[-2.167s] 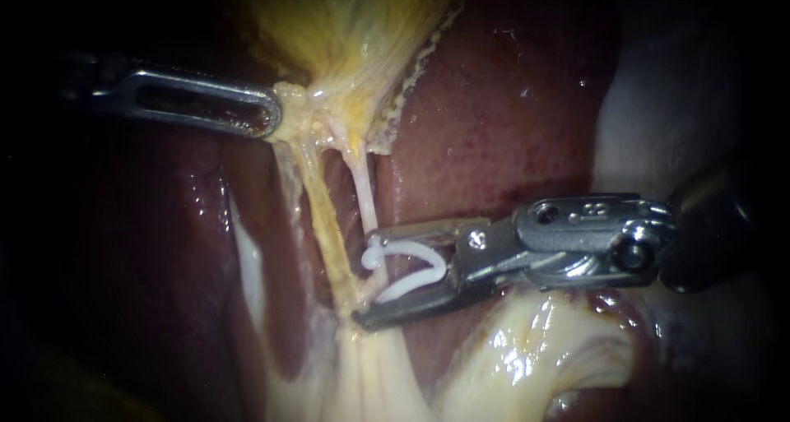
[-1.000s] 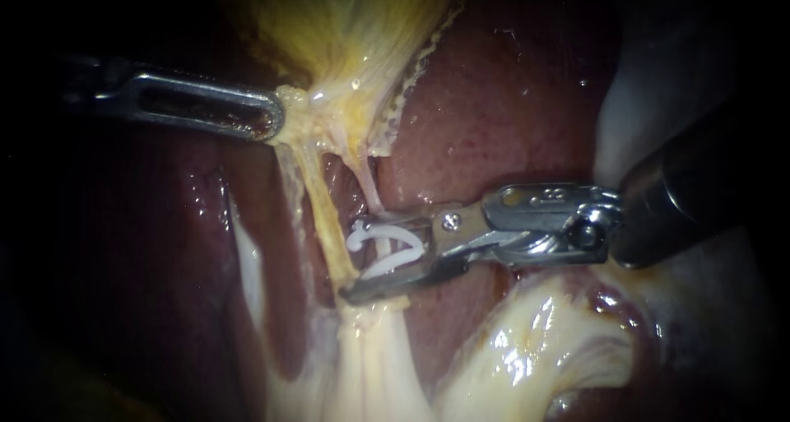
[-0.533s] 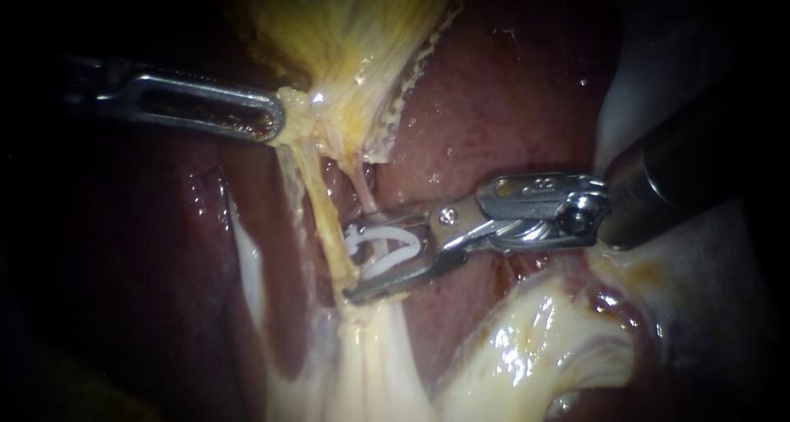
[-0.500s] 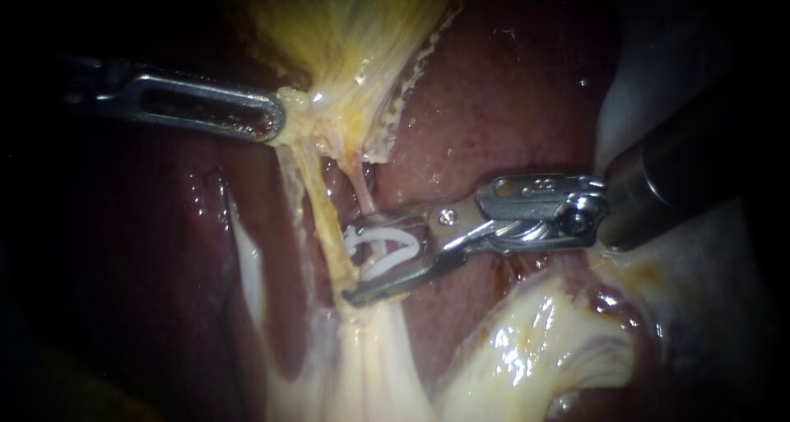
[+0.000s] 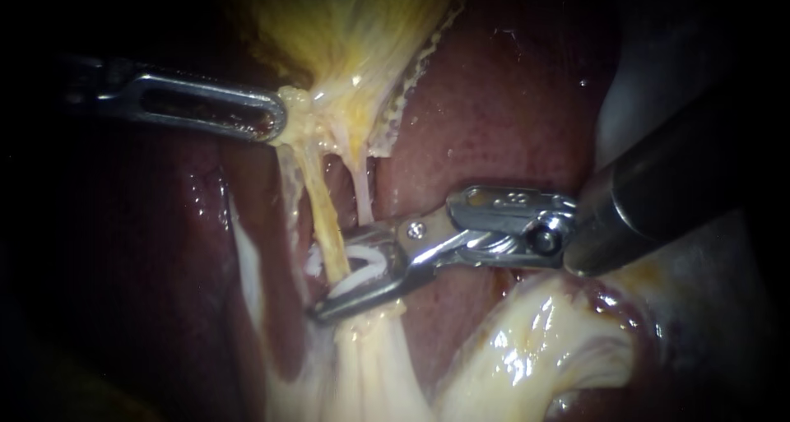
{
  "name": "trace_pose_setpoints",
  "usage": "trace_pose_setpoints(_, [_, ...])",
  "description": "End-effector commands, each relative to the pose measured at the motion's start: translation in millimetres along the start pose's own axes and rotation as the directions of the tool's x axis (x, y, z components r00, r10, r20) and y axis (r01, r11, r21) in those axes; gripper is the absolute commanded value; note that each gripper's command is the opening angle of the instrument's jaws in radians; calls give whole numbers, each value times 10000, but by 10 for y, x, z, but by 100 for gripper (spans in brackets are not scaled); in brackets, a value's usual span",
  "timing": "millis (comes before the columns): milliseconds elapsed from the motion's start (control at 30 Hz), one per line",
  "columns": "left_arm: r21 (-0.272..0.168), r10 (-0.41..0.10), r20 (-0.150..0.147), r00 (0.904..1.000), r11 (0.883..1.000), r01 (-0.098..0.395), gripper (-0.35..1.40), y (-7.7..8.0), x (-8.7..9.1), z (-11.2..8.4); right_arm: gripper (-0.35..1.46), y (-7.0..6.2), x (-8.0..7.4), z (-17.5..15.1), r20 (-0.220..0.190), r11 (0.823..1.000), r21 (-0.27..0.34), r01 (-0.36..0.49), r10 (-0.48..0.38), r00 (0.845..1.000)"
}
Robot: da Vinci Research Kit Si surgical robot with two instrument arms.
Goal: Clipping first clip left tube
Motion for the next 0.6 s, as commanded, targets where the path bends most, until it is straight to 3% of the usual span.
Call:
trace_pose_setpoints(33, [-6,-1,0,10000,10000,1,-35,0,0,0,47,-2,1,1,-21,10000,25,11,-11,10000])
trace_pose_setpoints(333, [19,7,-12,10000,10000,-7,-35,0,1,0,47,-23,7,9,-39,9999,157,-26,27,10000])
trace_pose_setpoints(600, [20,14,-13,10000,10000,-14,-35,1,2,0,47,-57,14,18,-2,9996,263,-102,102,9999])
